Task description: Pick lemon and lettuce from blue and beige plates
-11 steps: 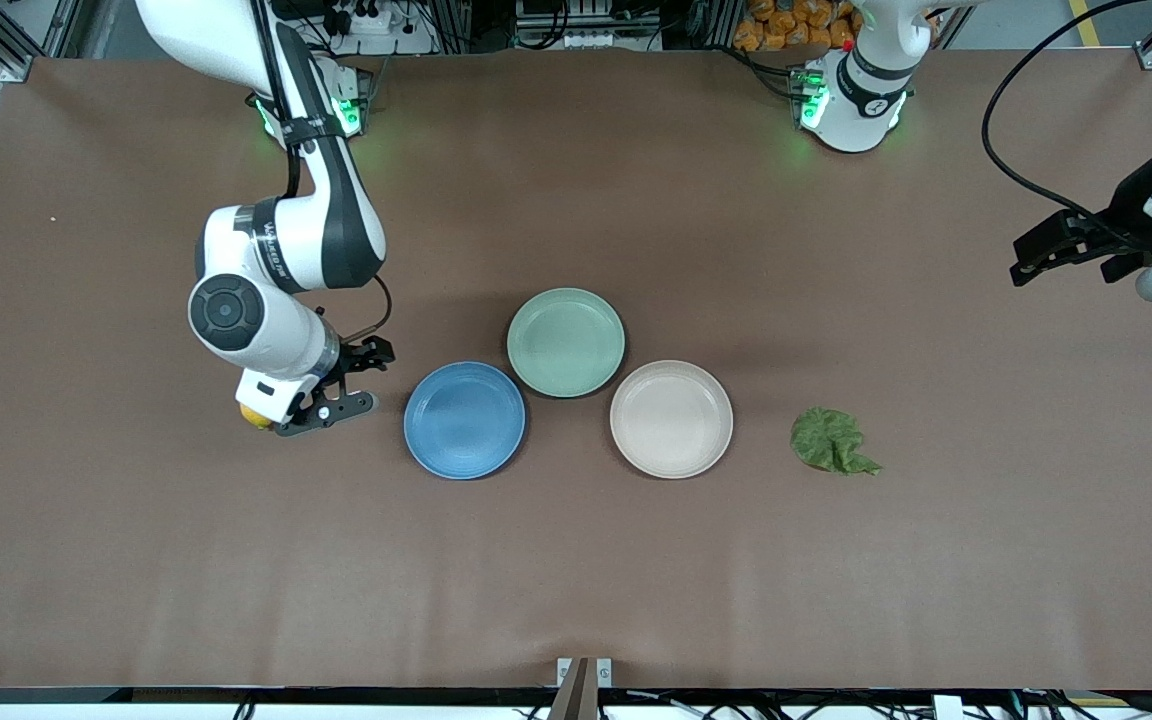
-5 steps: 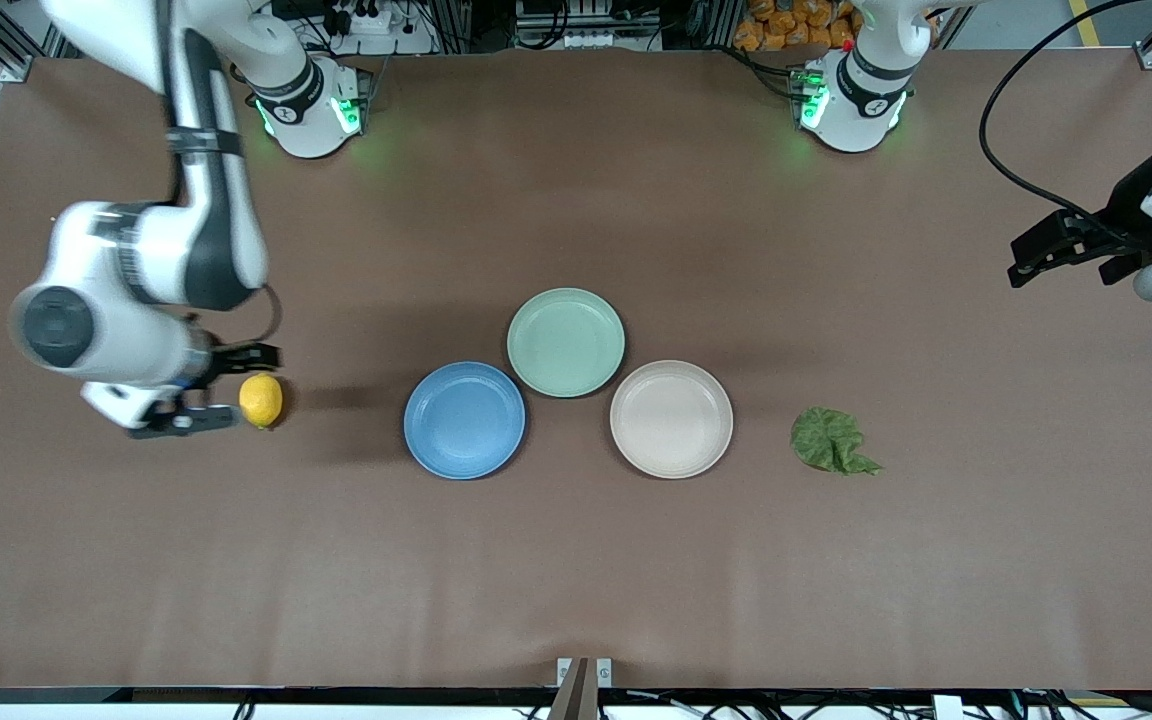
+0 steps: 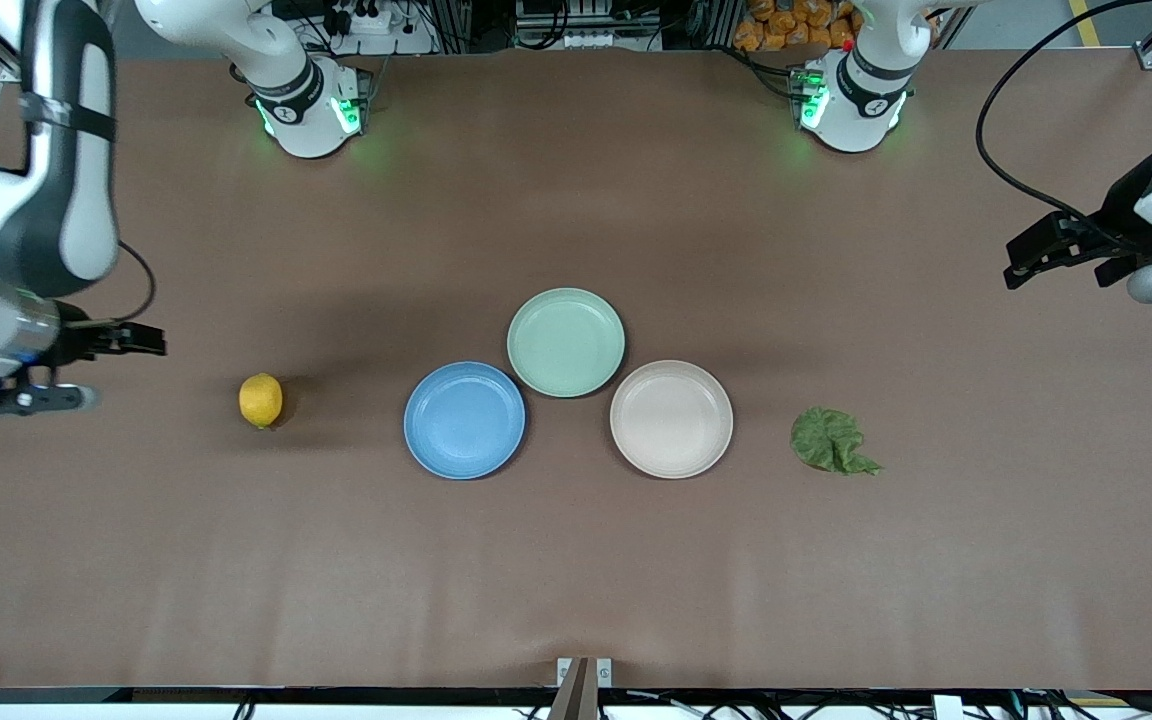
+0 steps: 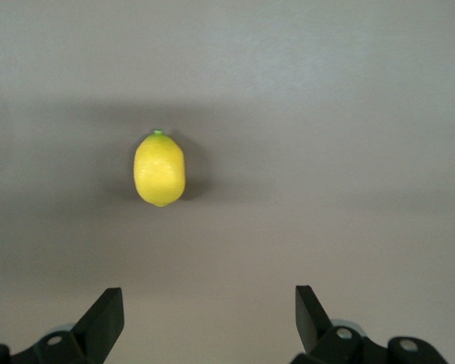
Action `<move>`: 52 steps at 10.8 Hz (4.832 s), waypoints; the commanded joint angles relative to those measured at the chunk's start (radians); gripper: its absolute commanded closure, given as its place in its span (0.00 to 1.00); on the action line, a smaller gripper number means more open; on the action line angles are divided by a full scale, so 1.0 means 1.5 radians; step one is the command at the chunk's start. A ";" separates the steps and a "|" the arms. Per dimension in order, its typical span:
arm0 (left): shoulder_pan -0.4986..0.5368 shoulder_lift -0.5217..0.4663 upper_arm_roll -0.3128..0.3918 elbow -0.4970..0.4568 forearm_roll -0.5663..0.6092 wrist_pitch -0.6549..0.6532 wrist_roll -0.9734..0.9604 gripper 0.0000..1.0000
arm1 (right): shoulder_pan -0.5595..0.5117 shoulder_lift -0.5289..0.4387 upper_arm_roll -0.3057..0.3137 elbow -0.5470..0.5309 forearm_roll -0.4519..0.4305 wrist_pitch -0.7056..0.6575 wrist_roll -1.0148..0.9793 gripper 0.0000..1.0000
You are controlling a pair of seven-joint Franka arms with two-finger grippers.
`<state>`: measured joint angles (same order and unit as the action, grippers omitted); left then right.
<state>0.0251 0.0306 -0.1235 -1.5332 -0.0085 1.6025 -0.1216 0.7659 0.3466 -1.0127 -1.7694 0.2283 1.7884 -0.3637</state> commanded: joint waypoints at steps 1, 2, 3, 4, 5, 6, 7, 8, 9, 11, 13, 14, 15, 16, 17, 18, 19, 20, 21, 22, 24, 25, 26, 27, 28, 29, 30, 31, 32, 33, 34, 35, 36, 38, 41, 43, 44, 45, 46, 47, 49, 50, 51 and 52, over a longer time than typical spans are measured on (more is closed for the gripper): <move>-0.032 0.001 0.039 0.009 0.008 0.000 0.002 0.00 | 0.009 -0.025 -0.028 0.016 -0.017 -0.012 -0.010 0.00; -0.032 0.001 0.039 0.010 0.008 0.000 0.002 0.00 | 0.009 -0.026 -0.035 0.030 -0.017 -0.019 -0.010 0.00; -0.027 0.001 0.039 0.011 0.007 0.000 0.006 0.00 | 0.007 -0.023 -0.035 0.036 -0.017 -0.019 -0.010 0.00; -0.024 0.002 0.039 0.011 0.006 0.000 0.010 0.00 | 0.005 -0.023 -0.036 0.042 -0.017 -0.017 -0.010 0.00; -0.024 0.002 0.039 0.013 0.005 0.000 0.014 0.00 | -0.002 -0.022 -0.037 0.055 -0.018 -0.018 -0.010 0.00; -0.023 0.001 0.039 0.015 0.003 -0.001 0.014 0.00 | -0.004 -0.022 -0.039 0.063 -0.018 -0.019 -0.010 0.00; -0.021 0.001 0.039 0.016 0.002 -0.004 0.014 0.00 | -0.010 -0.021 -0.039 0.071 -0.014 -0.018 -0.009 0.00; -0.020 0.000 0.039 0.017 0.001 -0.011 0.013 0.00 | -0.021 -0.017 -0.035 0.084 -0.014 -0.016 -0.009 0.00; -0.018 -0.005 0.039 0.016 0.002 -0.022 0.015 0.00 | -0.023 -0.018 -0.034 0.086 -0.012 -0.011 -0.009 0.00; -0.007 -0.008 0.038 0.010 0.001 -0.034 0.030 0.00 | -0.050 -0.023 0.003 0.096 -0.011 -0.009 -0.008 0.00; -0.007 -0.015 0.038 0.003 0.001 -0.034 0.032 0.00 | -0.220 -0.048 0.212 0.116 -0.021 -0.015 -0.002 0.00; -0.007 -0.016 0.038 0.003 0.001 -0.034 0.032 0.00 | -0.283 -0.052 0.280 0.116 -0.021 -0.015 0.000 0.00; -0.007 -0.016 0.038 0.003 0.001 -0.034 0.032 0.00 | -0.340 -0.063 0.350 0.113 -0.021 -0.016 -0.001 0.00; -0.007 -0.014 0.037 0.005 0.001 -0.034 0.032 0.00 | -0.398 -0.070 0.421 0.111 -0.021 -0.016 0.005 0.00; -0.008 -0.012 0.036 0.007 0.001 -0.034 0.032 0.00 | -0.439 -0.075 0.478 0.107 -0.030 -0.013 0.024 0.00; -0.008 -0.010 0.036 0.008 0.000 -0.033 0.032 0.00 | -0.454 -0.076 0.519 0.107 -0.063 -0.010 0.067 0.00; -0.008 -0.010 0.036 0.008 0.001 -0.033 0.033 0.00 | -0.463 -0.079 0.553 0.106 -0.087 -0.008 0.134 0.00; -0.008 -0.010 0.036 0.008 0.001 -0.033 0.033 0.00 | -0.464 -0.089 0.564 0.106 -0.103 -0.010 0.188 0.00; -0.009 -0.009 0.036 0.008 0.001 -0.033 0.034 0.00 | -0.471 -0.101 0.578 0.106 -0.106 -0.010 0.199 0.00; -0.008 -0.008 0.035 0.007 0.001 -0.033 0.034 0.00 | -0.502 -0.117 0.602 0.104 -0.106 -0.014 0.201 0.00; -0.007 -0.007 0.035 0.007 0.001 -0.030 0.034 0.00 | -0.577 -0.156 0.679 0.086 -0.106 -0.027 0.201 0.00; -0.007 -0.007 0.035 0.007 0.001 -0.030 0.034 0.00 | -0.582 -0.177 0.682 0.076 -0.106 -0.042 0.203 0.00; -0.007 -0.007 0.035 0.007 0.001 -0.030 0.034 0.00 | -0.591 -0.191 0.684 0.073 -0.106 -0.066 0.204 0.00; -0.009 -0.007 0.035 0.006 0.001 -0.030 0.034 0.00 | -0.601 -0.205 0.689 0.073 -0.106 -0.091 0.204 0.00; -0.009 -0.007 0.035 0.006 0.001 -0.030 0.034 0.00 | -0.600 -0.221 0.692 0.074 -0.108 -0.109 0.206 0.00; -0.009 -0.007 0.035 0.006 0.001 -0.030 0.034 0.00 | -0.599 -0.233 0.693 0.078 -0.116 -0.122 0.221 0.00; -0.008 -0.006 0.035 0.006 0.001 -0.029 0.034 0.00 | -0.594 -0.241 0.687 0.082 -0.129 -0.131 0.228 0.00; -0.007 -0.006 0.035 0.006 0.001 -0.030 0.034 0.00 | -0.593 -0.248 0.687 0.087 -0.129 -0.138 0.228 0.00; -0.007 -0.006 0.035 0.005 0.001 -0.029 0.034 0.00 | -0.592 -0.260 0.686 0.088 -0.131 -0.138 0.228 0.00; -0.007 -0.006 0.035 0.005 0.001 -0.030 0.034 0.00 | -0.591 -0.269 0.678 0.093 -0.130 -0.139 0.227 0.00; -0.008 -0.006 0.035 0.005 0.001 -0.030 0.034 0.00 | -0.579 -0.279 0.661 0.094 -0.129 -0.145 0.226 0.00; -0.008 -0.006 0.035 0.004 0.001 -0.029 0.034 0.00 | -0.562 -0.287 0.634 0.098 -0.127 -0.148 0.226 0.00; -0.008 -0.006 0.035 0.005 0.001 -0.030 0.034 0.00 | -0.560 -0.285 0.627 0.111 -0.119 -0.162 0.226 0.00; -0.008 -0.006 0.035 0.004 0.000 -0.030 0.033 0.00 | -0.560 -0.278 0.627 0.128 -0.115 -0.175 0.226 0.00; -0.009 -0.006 0.035 0.004 0.001 -0.030 0.034 0.00 | -0.538 -0.278 0.626 0.108 -0.116 -0.165 0.243 0.00; -0.009 -0.006 0.035 0.004 0.001 -0.030 0.034 0.00 | -0.519 -0.280 0.626 0.079 -0.118 -0.137 0.273 0.00; -0.009 -0.006 0.035 0.004 0.001 -0.030 0.034 0.00 | -0.517 -0.277 0.627 0.083 -0.118 -0.141 0.274 0.00; -0.009 -0.006 0.035 0.004 0.001 -0.030 0.034 0.00 | -0.517 -0.276 0.627 0.086 -0.120 -0.141 0.273 0.00; -0.009 -0.006 0.035 0.004 0.001 -0.030 0.034 0.00 | -0.517 -0.275 0.629 0.086 -0.129 -0.148 0.269 0.00; -0.009 -0.006 0.035 0.004 0.001 -0.030 0.034 0.00 | -0.517 -0.275 0.629 0.085 -0.143 -0.153 0.265 0.00; -0.009 -0.005 0.035 0.004 0.001 -0.030 0.034 0.00 | -0.511 -0.274 0.631 0.085 -0.170 -0.155 0.257 0.00; -0.009 -0.005 0.035 0.004 0.001 -0.030 0.034 0.00 | -0.513 -0.274 0.632 0.084 -0.178 -0.155 0.232 0.00; -0.009 -0.005 0.035 0.004 0.001 -0.030 0.034 0.00 | -0.512 -0.273 0.631 0.085 -0.180 -0.155 0.221 0.00; -0.009 -0.005 0.035 0.004 0.001 -0.030 0.034 0.00 | -0.504 -0.269 0.631 0.087 -0.181 -0.155 0.227 0.00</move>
<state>0.0110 0.0279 -0.0707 -1.5270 -0.0085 1.5646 -0.0983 -0.0074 -0.0613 -0.0632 -1.6413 -0.0167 1.5607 -0.0128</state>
